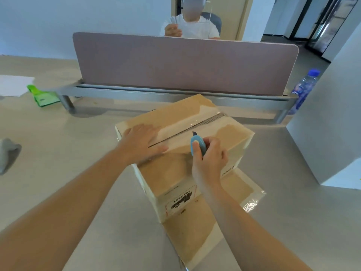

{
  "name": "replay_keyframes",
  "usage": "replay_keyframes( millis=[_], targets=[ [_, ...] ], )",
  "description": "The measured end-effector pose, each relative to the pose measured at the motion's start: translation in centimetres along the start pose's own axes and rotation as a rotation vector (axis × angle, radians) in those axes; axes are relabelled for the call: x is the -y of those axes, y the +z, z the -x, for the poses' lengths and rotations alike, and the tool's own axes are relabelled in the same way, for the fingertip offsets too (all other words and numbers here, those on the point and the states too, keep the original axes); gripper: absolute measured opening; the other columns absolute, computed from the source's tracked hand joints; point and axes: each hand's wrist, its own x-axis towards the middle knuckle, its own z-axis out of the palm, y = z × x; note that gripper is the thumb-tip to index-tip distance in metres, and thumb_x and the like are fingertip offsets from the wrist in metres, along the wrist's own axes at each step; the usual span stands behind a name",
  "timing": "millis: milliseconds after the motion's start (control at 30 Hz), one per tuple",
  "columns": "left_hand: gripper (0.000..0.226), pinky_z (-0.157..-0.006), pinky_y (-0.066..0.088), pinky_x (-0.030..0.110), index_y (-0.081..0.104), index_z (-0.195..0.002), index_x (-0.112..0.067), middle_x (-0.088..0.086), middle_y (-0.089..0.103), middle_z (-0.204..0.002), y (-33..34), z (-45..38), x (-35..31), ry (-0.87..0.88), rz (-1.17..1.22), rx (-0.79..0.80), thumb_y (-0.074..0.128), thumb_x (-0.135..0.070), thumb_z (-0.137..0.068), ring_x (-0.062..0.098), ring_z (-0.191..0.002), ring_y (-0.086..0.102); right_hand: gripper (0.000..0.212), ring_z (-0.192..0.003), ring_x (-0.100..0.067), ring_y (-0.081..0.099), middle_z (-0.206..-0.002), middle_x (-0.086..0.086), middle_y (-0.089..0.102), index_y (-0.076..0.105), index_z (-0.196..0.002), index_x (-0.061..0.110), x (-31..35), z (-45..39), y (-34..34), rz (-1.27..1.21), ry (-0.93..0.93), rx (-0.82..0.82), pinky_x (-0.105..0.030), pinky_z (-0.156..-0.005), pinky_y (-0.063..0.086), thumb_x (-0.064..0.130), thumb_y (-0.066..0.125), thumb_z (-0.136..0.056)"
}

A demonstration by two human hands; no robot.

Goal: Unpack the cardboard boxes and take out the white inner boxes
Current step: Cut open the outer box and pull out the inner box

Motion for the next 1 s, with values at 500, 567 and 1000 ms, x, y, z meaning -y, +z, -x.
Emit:
replay_keyframes(
  millis=[500, 567, 1000],
  targets=[
    [0.073, -0.114, -0.001, 0.052, 0.013, -0.148, -0.021, 0.009, 0.000, -0.157, 3.1, 1.4, -6.4, -0.363, 0.012, 0.011, 0.021, -0.064, -0.089, 0.033, -0.144, -0.005, 0.019, -0.091, -0.016, 0.049, -0.092, 0.008, 0.050, 0.054, -0.107, 0.010, -2.3, -5.3, -2.3, 0.194, -0.131, 0.056, -0.032, -0.096, 0.031, 0.023, 0.051, -0.093],
    [0.078, -0.112, -0.004, 0.057, 0.006, -0.150, -0.015, 0.016, -0.005, -0.156, 3.2, 1.4, -9.2, -0.424, 0.040, 0.039, 0.020, -0.063, -0.090, 0.038, -0.142, -0.010, 0.016, -0.087, -0.014, 0.048, -0.091, 0.009, 0.050, 0.053, -0.106, 0.011, -2.3, -4.5, -3.4, 0.137, -0.089, 0.030, -0.026, -0.085, 0.037, 0.021, 0.052, -0.093],
    [0.089, -0.112, 0.018, 0.043, 0.024, -0.144, -0.025, 0.005, 0.029, -0.148, 0.1, 0.7, -8.3, 0.156, -0.256, 0.072, 0.016, -0.080, -0.075, 0.026, -0.139, 0.021, 0.020, -0.083, -0.010, 0.046, -0.094, 0.007, 0.048, 0.049, -0.111, 0.012, -4.3, 1.8, -8.0, -0.027, 0.097, -0.046, -0.018, -0.068, 0.030, 0.023, 0.048, -0.095]
  ],
)
